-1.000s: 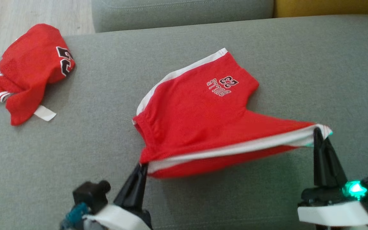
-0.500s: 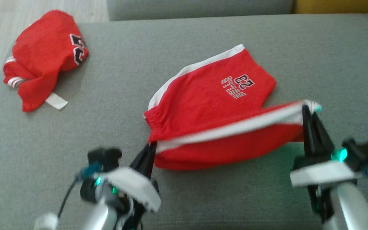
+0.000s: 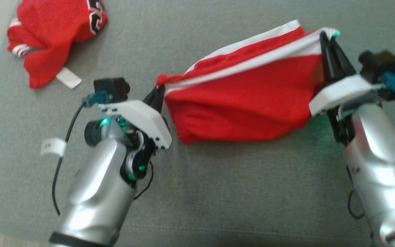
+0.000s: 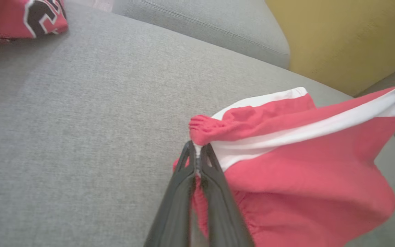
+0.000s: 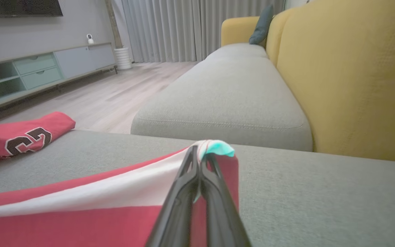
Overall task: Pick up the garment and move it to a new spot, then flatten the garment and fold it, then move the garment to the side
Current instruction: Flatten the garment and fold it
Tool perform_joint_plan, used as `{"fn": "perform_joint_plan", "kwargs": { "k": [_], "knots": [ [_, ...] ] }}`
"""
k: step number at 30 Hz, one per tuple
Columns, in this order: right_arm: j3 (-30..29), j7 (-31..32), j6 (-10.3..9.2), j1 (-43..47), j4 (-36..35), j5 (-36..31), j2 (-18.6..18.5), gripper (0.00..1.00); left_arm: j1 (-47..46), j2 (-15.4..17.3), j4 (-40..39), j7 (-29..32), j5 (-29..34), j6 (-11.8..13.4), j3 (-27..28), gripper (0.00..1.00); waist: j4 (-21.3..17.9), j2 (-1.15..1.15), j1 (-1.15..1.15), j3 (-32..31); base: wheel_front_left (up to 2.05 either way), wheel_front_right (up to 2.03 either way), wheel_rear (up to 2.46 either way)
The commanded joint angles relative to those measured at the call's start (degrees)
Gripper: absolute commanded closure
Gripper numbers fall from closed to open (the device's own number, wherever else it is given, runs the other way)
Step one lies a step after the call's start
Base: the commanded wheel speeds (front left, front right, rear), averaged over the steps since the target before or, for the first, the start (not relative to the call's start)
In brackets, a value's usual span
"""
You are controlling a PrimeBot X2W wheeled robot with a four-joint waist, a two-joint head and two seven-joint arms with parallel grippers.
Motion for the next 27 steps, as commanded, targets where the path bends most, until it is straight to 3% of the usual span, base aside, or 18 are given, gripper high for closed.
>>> {"fn": "perform_joint_plan", "kwargs": {
  "k": [1, 7, 8, 10, 11, 12, 13, 14, 15, 20, 27],
  "knots": [
    [1.48, -0.57, 0.37, -4.11, 2.35, -0.26, -0.09, 1.00, -3.83, 0.33, 0.26, -1.24, -0.98, 0.03, 0.60, 1.00, 1.79, 0.00, -0.01, 2.24, 0.00, 0.00, 0.00],
    [1.81, -1.15, 0.37, -12.32, 14.19, -1.73, -0.27, 1.00, -8.72, 0.21, 4.07, -4.69, -4.93, 0.89, -4.11, 1.00, 3.61, 0.00, -0.01, 4.21, 0.00, 0.00, 0.00],
    [1.71, -1.21, 0.37, -13.38, 15.92, -1.94, -0.26, 1.00, -9.28, 0.20, 4.26, -5.59, -5.57, 1.01, -5.13, 0.83, 3.85, 0.00, -0.01, 4.39, 0.00, 0.00, 0.00],
    [1.39, -1.46, 0.37, -15.39, 18.48, -2.39, -0.33, 1.00, -10.01, 0.20, 4.37, -7.28, -7.08, 1.10, -6.97, 0.02, 4.31, 0.00, -0.01, 4.65, 0.00, 0.00, 0.00],
    [1.39, -1.46, 0.37, -15.39, 18.48, -2.39, -0.33, 1.00, -10.01, 0.20, 4.37, -7.28, -7.08, 1.10, -6.97, 0.02, 4.31, 0.00, -0.01, 4.65, 0.00, 0.00, 0.00],
    [1.19, -1.58, 0.37, -16.22, 19.50, -2.57, -0.35, 0.81, -10.22, 0.20, 4.28, -8.20, -7.84, 1.10, -7.70, 0.00, 4.53, 0.00, -0.01, 4.74, 0.00, 0.00, 0.00],
    [1.00, -1.69, 0.37, -16.95, 20.41, -2.77, -0.34, 0.58, -10.40, 0.19, 4.08, -9.51, -8.33, 1.09, -8.26, 0.00, 4.72, 0.00, -0.01, 4.79, 0.00, 0.00, 0.00],
    [0.91, -1.78, 0.37, -17.58, 21.20, -2.97, -0.33, 0.11, -10.53, 0.19, 3.87, -11.01, -8.53, 1.04, -8.72, 0.00, 4.91, 0.00, -0.01, 4.81, 0.00, 0.00, 0.00],
    [0.95, -1.84, 0.37, -18.12, 21.99, -3.15, -0.33, 0.00, -10.52, 0.19, 3.71, -12.40, -8.64, 0.90, -9.10, 0.00, 5.07, 0.00, -0.01, 4.82, 0.00, 0.00, 0.00],
    [1.27, -2.04, 0.37, -20.42, 24.70, -3.73, -1.19, 0.00, -8.37, 0.35, 2.70, -18.60, -8.17, 0.08, -9.51, 0.00, 5.60, 0.00, -0.01, 4.71, 0.00, 0.00, 0.00],
    [2.76, -2.12, 0.37, -20.73, 26.59, -3.26, -3.74, 0.00, -2.28, 3.42, -2.79, -22.48, -4.98, 0.40, -7.66, 0.00, 5.49, 0.00, -0.01, 3.13, 0.00, 0.00, 0.00]
  ]
}}
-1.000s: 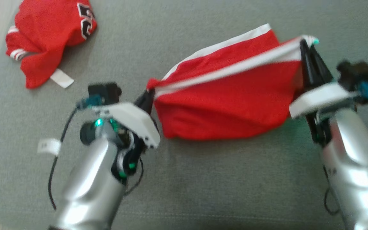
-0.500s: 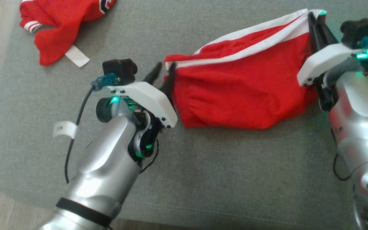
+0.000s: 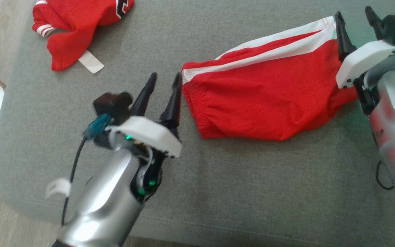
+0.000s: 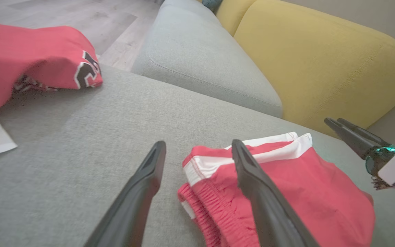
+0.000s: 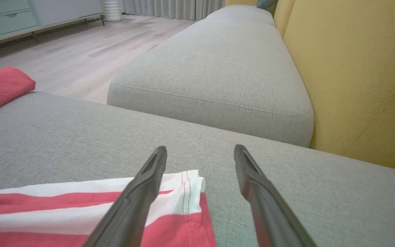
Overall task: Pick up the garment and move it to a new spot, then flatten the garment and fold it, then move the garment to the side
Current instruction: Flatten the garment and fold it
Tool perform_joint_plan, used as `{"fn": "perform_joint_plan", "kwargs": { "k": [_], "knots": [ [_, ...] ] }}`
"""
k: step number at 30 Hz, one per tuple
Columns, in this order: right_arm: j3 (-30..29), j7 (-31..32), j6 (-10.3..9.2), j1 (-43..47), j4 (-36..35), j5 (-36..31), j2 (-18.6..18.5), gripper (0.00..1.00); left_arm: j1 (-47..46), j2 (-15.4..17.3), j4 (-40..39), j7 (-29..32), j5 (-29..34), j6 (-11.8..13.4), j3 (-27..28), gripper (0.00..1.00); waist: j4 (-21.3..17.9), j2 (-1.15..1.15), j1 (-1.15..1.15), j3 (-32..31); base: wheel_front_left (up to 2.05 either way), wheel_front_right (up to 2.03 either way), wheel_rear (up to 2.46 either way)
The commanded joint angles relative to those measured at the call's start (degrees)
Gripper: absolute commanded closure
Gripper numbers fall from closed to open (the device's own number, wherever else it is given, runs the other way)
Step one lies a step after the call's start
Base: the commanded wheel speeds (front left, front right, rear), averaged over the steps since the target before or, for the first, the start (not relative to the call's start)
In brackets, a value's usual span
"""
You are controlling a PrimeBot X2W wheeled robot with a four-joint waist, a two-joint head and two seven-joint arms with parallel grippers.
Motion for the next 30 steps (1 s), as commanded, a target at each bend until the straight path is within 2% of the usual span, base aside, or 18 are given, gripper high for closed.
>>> {"fn": "perform_joint_plan", "kwargs": {
  "k": [1, 5, 10, 15, 23, 24, 25, 26, 27, 28, 30],
  "knots": [
    [1.61, -0.76, 0.37, -1.14, -1.08, 0.36, -0.01, 0.00, 0.33, 1.86, -3.11, -0.64, 1.16, 0.47, 2.82, 0.00, -0.32, 0.00, 0.00, -0.63, 0.00, 0.00, 0.00],
    [5.28, 0.23, 0.37, -0.05, -0.31, 2.46, -0.76, 0.00, 5.55, 3.75, -8.64, -0.84, 4.22, 1.91, 5.67, 0.00, -1.48, 0.00, 0.00, -1.80, 0.00, 0.00, 0.00],
    [11.72, 7.36, 0.37, 2.24, -1.04, 8.54, -1.32, 0.00, 12.92, 3.98, -14.91, -0.87, 6.05, 3.42, 10.30, 0.00, -3.17, 0.00, 0.00, -2.17, 0.00, 0.00, 0.00],
    [18.49, 16.46, 0.37, 4.93, -5.62, 17.76, -4.30, 0.00, 17.19, 3.14, -18.50, -0.88, 7.75, 3.43, 12.74, 0.00, -3.48, 0.00, 0.00, -1.31, 0.00, 0.00, 0.00],
    [24.77, 26.59, 0.37, 7.37, -12.34, 29.46, -7.63, 0.00, 17.29, 2.50, -19.14, -0.88, 10.40, 2.88, 13.56, 0.00, -2.38, 0.00, 0.00, -0.66, 0.00, 0.00, 0.00],
    [25.46, 28.12, 0.37, 7.71, -12.97, 30.87, -7.85, 0.07, 17.32, 2.41, -19.06, -0.88, 10.56, 2.82, 13.64, 0.00, -2.31, 0.00, 0.00, -0.69, 0.00, 0.00, 0.00],
    [26.04, 29.56, 0.37, 8.02, -13.50, 32.20, -8.11, 0.20, 17.35, 2.32, -18.98, -0.88, 10.69, 2.77, 13.73, 0.00, -2.27, 0.00, 0.00, -0.74, 0.00, 0.00, 0.00],
    [26.53, 30.85, 0.37, 8.29, -13.93, 33.41, -8.36, 0.38, 17.39, 2.24, -18.89, -0.88, 10.82, 2.72, 13.84, 0.00, -2.26, 0.00, 0.00, -0.81, 0.00, 0.00, 0.00],
    [26.53, 30.85, 0.37, 8.29, -13.93, 33.41, -8.36, 0.38, 17.39, 2.24, -18.89, -0.88, 10.82, 2.72, 13.84, 0.00, -2.26, 0.00, 0.00, -0.81, 0.00, 0.00, 0.00],
    [27.02, 31.83, 0.37, 8.50, -14.39, 34.43, -8.59, 0.51, 17.41, 2.17, -18.84, -0.88, 10.93, 2.68, 13.98, 0.00, -2.29, 0.00, 0.00, -0.86, 0.00, 0.00, 0.00],
    [27.61, 32.41, 0.37, 8.69, -15.12, 35.91, -9.12, 0.64, 17.45, 2.06, -18.77, -0.88, 11.14, 2.55, 14.29, 0.00, -2.45, 0.00, 0.00, -0.97, 0.00, 0.00, 0.00]
  ]
}}
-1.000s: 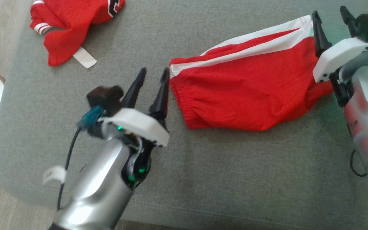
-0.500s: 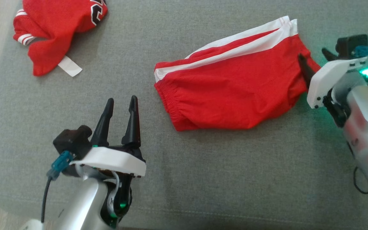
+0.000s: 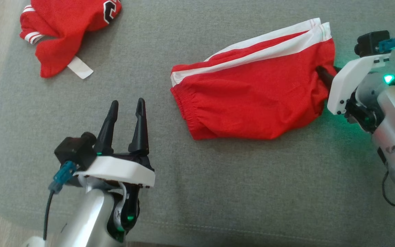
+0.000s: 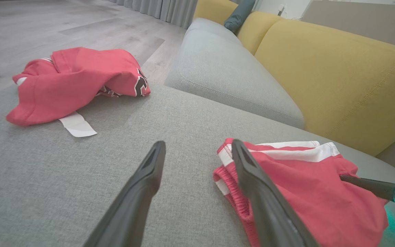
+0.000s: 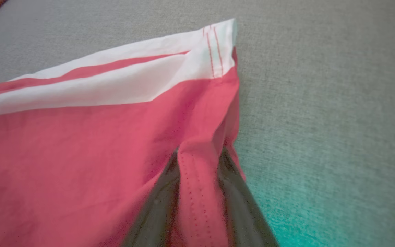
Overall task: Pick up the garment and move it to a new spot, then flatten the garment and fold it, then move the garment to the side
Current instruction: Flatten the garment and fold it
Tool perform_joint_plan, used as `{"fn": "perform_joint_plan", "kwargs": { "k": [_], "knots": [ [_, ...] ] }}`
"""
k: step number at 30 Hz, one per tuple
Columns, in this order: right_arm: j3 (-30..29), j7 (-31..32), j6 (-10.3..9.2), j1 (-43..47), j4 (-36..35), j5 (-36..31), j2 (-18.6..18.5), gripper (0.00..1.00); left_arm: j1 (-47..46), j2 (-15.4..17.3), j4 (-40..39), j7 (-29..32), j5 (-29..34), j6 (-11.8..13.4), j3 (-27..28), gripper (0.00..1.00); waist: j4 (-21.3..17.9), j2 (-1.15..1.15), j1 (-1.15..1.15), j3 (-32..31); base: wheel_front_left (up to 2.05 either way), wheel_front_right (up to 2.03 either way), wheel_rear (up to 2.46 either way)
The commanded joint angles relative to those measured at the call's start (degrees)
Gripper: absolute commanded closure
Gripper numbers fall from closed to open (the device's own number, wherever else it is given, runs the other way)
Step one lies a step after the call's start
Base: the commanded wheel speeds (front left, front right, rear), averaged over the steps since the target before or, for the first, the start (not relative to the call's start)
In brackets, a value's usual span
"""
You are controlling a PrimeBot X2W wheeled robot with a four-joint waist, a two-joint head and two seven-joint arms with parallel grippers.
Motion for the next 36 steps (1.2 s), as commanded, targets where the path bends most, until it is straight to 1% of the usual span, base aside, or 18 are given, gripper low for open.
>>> {"fn": "perform_joint_plan", "kwargs": {
  "k": [1, 2, 3, 8, 13, 20, 24, 30, 33, 36],
  "knots": [
    [0.65, -0.35, 0.37, 2.23, -1.08, 0.28, -0.47, 0.73, -0.93, 0.26, -1.72, -0.68, 0.69, -0.31, 2.07, 0.00, -0.17, 0.00, 0.00, -0.07, 0.00, 0.00, 0.00],
    [0.58, -1.24, 0.37, 2.19, -0.97, 0.47, -0.60, 0.98, -0.89, 0.25, -1.69, -0.68, 0.80, -0.35, 2.27, 0.00, -0.42, 0.00, 0.00, -0.18, 0.00, 0.00, 0.00],
    [0.57, -2.06, 0.37, 2.22, -0.81, 0.62, -0.60, 1.00, -0.84, 0.24, -1.69, -0.68, 0.90, -0.37, 2.48, 0.00, -0.71, 0.00, 0.00, -0.27, 0.00, 0.00, 0.00],
    [0.22, -7.82, 0.37, 3.11, -0.47, 1.21, -0.35, 1.00, -0.43, 0.24, -1.39, -0.69, 1.29, -0.69, 3.07, 0.00, -2.76, 0.00, 0.00, -1.31, 0.00, 0.00, 0.00],
    [-1.00, -13.67, 0.37, 6.40, -1.05, 1.59, -0.72, 1.00, 0.54, 0.23, -1.13, -0.69, 1.44, -0.99, 3.29, 0.00, -5.72, 0.00, 0.00, -2.98, 0.00, 0.00, 0.00],
    [-5.11, -19.99, 0.37, 12.32, -1.13, 0.17, -1.25, 1.00, 1.57, 0.77, -1.25, -0.69, 2.11, -1.04, 3.15, 0.00, -9.49, 0.00, 0.00, -4.64, 0.00, 0.00, 0.00],
    [-7.31, -21.97, 0.37, 14.27, -1.69, -1.72, -0.06, 1.00, 2.01, 1.37, -1.42, -0.63, 2.30, -0.84, 3.24, 0.00, -11.03, 0.00, 0.00, -5.21, 0.00, 0.00, 0.00],
    [-10.60, -23.45, 0.37, 15.56, -2.94, -5.09, 1.89, 1.00, 2.14, 1.76, -1.11, -0.38, 2.29, -0.79, 2.94, 0.00, -11.25, 0.00, 0.00, -6.25, 0.00, 0.00, 0.00],
    [-11.95, -23.77, 0.37, 15.56, -4.65, -6.96, 2.91, 1.00, 2.40, 1.78, -0.81, -0.32, 2.24, -0.68, 2.73, 0.00, -10.49, 0.00, 0.00, -7.22, 0.00, 0.00, 0.00],
    [-12.53, -23.37, 0.37, 15.70, -7.98, -8.91, 4.29, 1.00, 2.86, 1.56, -0.52, -0.33, 2.02, -0.56, 2.55, 0.00, -9.22, 0.00, 0.00, -8.47, 0.00, 0.00, 0.00]
  ]
}}
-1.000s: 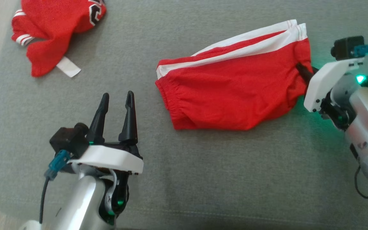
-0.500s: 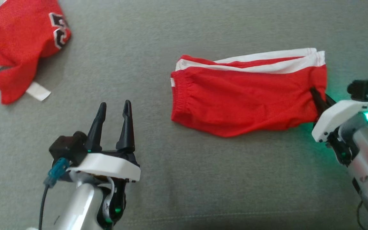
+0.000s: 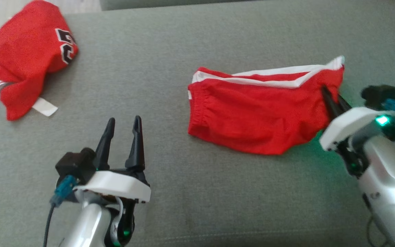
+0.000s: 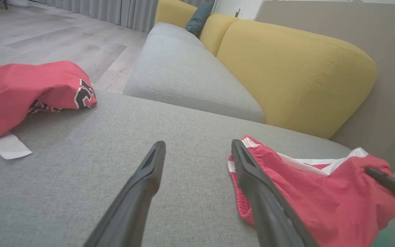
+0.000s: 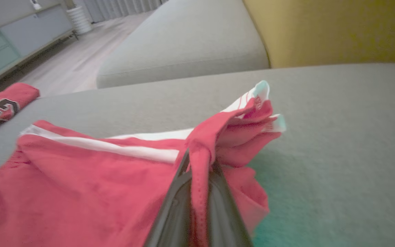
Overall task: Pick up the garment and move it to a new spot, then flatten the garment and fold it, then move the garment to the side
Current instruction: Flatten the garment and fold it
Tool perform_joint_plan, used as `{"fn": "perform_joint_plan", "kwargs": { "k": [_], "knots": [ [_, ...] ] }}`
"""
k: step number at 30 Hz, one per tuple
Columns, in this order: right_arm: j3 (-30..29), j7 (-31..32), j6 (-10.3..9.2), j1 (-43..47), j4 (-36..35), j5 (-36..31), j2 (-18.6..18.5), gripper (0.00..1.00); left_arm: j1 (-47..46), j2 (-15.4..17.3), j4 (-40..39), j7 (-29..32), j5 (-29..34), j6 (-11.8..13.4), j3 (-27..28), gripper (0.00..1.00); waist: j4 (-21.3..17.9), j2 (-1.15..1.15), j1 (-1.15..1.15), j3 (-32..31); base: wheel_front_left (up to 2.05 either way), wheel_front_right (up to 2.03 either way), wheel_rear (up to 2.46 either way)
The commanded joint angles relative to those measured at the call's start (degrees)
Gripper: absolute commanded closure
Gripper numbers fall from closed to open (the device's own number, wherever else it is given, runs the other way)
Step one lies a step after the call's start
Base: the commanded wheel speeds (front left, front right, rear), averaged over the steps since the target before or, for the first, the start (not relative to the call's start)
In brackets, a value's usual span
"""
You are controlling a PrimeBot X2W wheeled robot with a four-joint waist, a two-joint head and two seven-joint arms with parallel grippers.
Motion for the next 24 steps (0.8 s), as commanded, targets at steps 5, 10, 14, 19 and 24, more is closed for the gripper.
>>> {"fn": "perform_joint_plan", "kwargs": {
  "k": [5, 10, 14, 19, 24],
  "knots": [
    [0.76, 1.85, 0.37, 0.90, -9.29, -2.81, 3.25, 1.00, -0.14, 0.52, -1.39, -0.22, -0.26, 0.50, 1.48, 0.00, 2.88, 0.00, 0.00, -2.18, 0.00, 0.00, 0.00],
    [2.36, 6.26, 0.37, 3.67, -17.44, -4.13, 8.03, 1.00, 0.23, 0.18, -1.37, -0.28, -0.56, 0.48, 1.37, 0.00, 5.39, 0.00, 0.00, -2.64, 0.00, 0.00, 0.00],
    [3.71, 9.42, 0.37, 5.78, -19.74, -5.12, 10.79, 1.00, 0.09, -0.10, -1.36, -0.31, -0.69, 0.32, 1.18, 0.00, 7.36, 0.00, 0.00, -2.33, 0.00, 0.00, 0.00],
    [3.32, 10.52, 0.37, 6.43, -18.41, -6.06, 12.78, 1.00, 0.00, -0.27, -1.16, -0.37, -0.85, 0.25, 1.45, 0.00, 8.68, 0.00, 0.00, -1.97, 0.00, 0.00, 0.00],
    [3.66, 10.10, 0.37, 6.39, -17.26, -6.63, 13.64, 0.00, -0.04, -0.49, -0.86, -0.42, -0.93, 0.15, 1.69, 0.00, 8.88, 0.00, 0.00, -1.95, 0.00, 0.00, 0.00]
  ]
}}
